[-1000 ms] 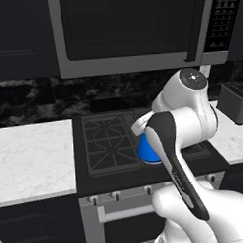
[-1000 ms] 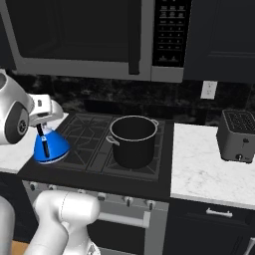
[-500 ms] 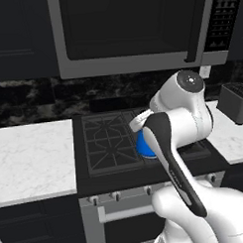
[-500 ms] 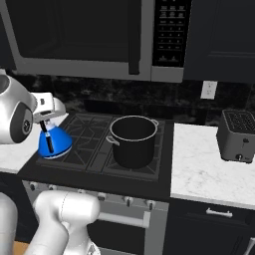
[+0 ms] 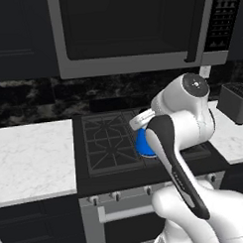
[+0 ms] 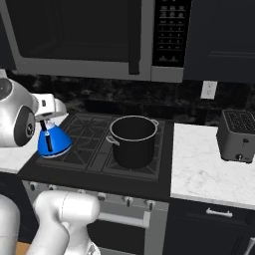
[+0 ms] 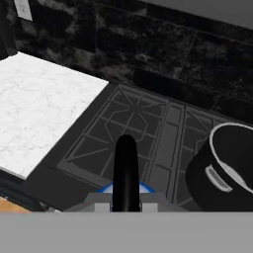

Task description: Pick the kettle from the counter and place it on a stove burner. Then turn the burner on.

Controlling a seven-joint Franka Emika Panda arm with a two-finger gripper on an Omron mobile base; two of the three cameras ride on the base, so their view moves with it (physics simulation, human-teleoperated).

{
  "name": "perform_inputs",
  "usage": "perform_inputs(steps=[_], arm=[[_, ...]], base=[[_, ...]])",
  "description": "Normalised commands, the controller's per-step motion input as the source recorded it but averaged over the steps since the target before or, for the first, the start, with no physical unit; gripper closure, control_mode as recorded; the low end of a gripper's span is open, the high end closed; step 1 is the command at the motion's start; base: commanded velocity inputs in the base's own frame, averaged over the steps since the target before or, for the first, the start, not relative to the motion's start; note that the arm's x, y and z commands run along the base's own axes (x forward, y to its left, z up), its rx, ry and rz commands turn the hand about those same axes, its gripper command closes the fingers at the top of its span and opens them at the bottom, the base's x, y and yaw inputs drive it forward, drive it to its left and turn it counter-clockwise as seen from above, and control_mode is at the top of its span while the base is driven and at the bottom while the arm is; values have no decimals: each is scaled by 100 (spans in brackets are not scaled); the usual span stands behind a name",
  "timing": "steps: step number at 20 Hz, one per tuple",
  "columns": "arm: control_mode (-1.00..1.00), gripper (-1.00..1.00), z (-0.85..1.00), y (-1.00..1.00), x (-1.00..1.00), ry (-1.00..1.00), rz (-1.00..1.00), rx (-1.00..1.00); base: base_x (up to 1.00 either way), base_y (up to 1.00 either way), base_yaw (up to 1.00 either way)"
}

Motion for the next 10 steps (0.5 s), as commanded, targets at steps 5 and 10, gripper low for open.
perform_inputs(steps=[5, 10], arm=[[-100, 100, 0, 17, 27, -1, 0, 18], [-100, 100, -7, 23, 46, 0, 0, 6]], base=[[0, 0, 0], [0, 0, 0]])
